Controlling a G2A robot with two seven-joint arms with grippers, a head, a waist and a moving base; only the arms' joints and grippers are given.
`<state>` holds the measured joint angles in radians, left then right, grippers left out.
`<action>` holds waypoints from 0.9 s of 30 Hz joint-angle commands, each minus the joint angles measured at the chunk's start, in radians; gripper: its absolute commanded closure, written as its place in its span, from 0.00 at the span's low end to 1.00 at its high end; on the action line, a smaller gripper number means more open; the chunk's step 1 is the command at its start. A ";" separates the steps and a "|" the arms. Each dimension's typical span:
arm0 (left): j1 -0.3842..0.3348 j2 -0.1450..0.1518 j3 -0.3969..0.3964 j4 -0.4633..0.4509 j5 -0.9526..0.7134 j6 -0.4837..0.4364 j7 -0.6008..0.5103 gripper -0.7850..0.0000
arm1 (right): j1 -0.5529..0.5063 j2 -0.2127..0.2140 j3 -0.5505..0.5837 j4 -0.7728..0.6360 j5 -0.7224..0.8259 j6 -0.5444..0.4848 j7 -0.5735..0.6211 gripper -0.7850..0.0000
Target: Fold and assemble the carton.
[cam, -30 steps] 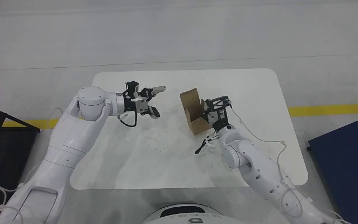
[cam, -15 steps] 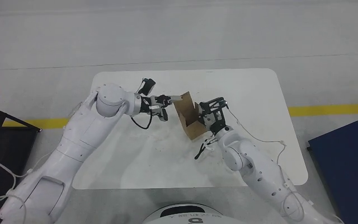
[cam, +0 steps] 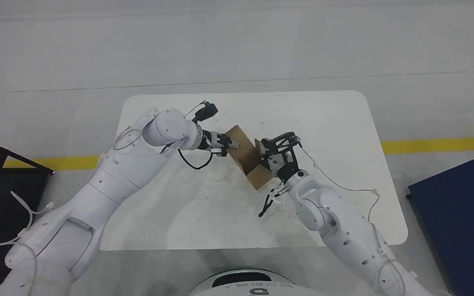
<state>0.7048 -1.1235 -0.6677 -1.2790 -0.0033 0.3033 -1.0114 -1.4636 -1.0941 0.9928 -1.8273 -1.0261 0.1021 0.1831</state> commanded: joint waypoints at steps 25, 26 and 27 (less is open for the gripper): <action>-0.013 -0.014 0.025 -0.153 0.251 -0.343 0.014 1.00 | -0.201 0.022 0.263 -0.284 -0.022 0.026 0.067 0.00; -0.006 -0.012 0.022 -0.158 0.256 -0.355 0.020 1.00 | -0.201 0.020 0.265 -0.288 -0.011 0.042 0.067 0.00; 0.000 -0.011 0.017 -0.161 0.258 -0.361 0.020 0.91 | -0.201 0.020 0.265 -0.288 -0.011 0.042 0.067 0.00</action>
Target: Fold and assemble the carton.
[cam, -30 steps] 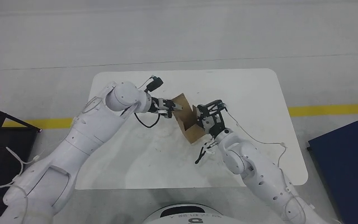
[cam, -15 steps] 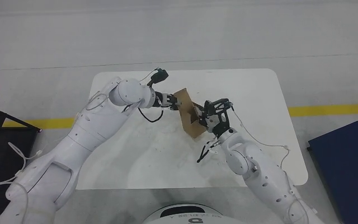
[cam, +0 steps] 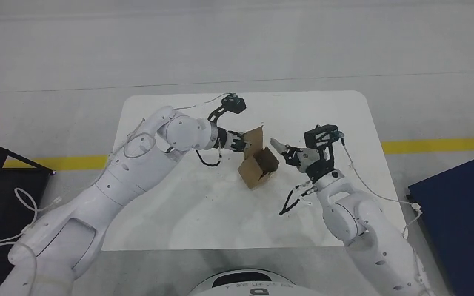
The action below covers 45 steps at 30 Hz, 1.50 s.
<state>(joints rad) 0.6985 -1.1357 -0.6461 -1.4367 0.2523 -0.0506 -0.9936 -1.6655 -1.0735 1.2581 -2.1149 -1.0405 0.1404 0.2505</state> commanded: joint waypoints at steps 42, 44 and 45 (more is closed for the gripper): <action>0.458 0.142 -0.632 -0.203 -0.221 0.319 0.061 0.00 | 0.374 -0.002 -0.325 0.147 -0.245 -0.869 0.535 0.00; 0.475 0.145 -0.649 -0.214 -0.224 0.324 0.066 0.00 | 0.399 -0.006 -0.349 0.149 -0.245 -0.877 0.562 0.11; 0.482 0.146 -0.656 -0.219 -0.227 0.325 0.068 0.00 | 0.409 -0.008 -0.361 0.150 -0.244 -0.880 0.574 0.14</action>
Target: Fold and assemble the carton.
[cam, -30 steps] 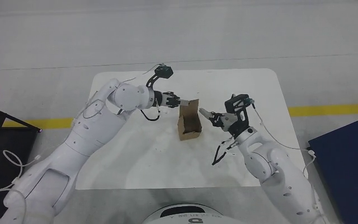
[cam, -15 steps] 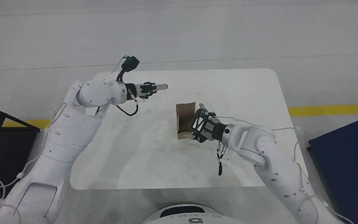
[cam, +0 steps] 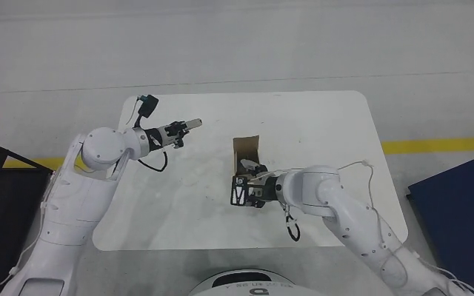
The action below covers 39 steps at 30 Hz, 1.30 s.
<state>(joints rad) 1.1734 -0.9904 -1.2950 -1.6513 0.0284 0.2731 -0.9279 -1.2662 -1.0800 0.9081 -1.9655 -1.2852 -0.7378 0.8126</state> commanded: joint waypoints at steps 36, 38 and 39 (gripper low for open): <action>0.138 0.013 -0.082 -0.047 -0.085 0.003 0.040 0.00 | 0.434 -0.159 -0.424 0.290 0.146 0.286 0.551 0.58; 0.138 0.013 -0.082 -0.047 -0.085 0.003 0.040 0.00 | 0.447 -0.170 -0.429 0.302 0.157 0.305 0.556 0.51; 0.138 0.013 -0.082 -0.047 -0.085 0.003 0.040 0.00 | 0.453 -0.175 -0.432 0.309 0.162 0.312 0.560 0.49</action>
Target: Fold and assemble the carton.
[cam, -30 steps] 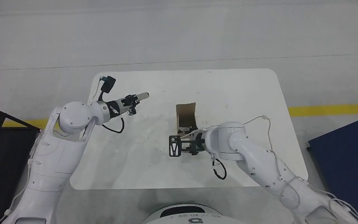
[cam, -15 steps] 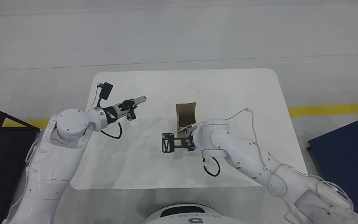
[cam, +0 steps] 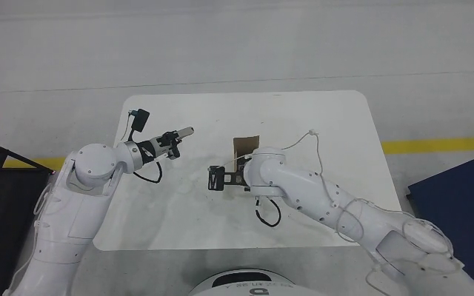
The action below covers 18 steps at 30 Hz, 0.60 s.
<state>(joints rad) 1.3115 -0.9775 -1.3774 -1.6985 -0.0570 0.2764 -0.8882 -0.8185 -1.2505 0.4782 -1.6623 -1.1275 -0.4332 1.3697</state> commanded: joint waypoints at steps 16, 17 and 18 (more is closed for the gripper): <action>0.000 0.000 0.000 0.000 0.000 0.000 0.000 0.00 | 0.061 -0.066 -0.032 0.171 0.103 0.049 0.009 0.53; 0.000 0.000 0.000 0.000 0.000 0.000 0.000 0.00 | 0.062 -0.068 -0.032 0.176 0.104 0.053 0.010 0.52; 0.000 0.000 0.000 0.000 0.000 0.000 0.000 0.00 | 0.063 -0.070 -0.032 0.180 0.105 0.057 0.012 0.51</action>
<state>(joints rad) 1.3115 -0.9775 -1.3774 -1.6985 -0.0570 0.2764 -0.8882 -0.7566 -1.3187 0.4460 -1.4863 -1.0230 -0.3798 1.3801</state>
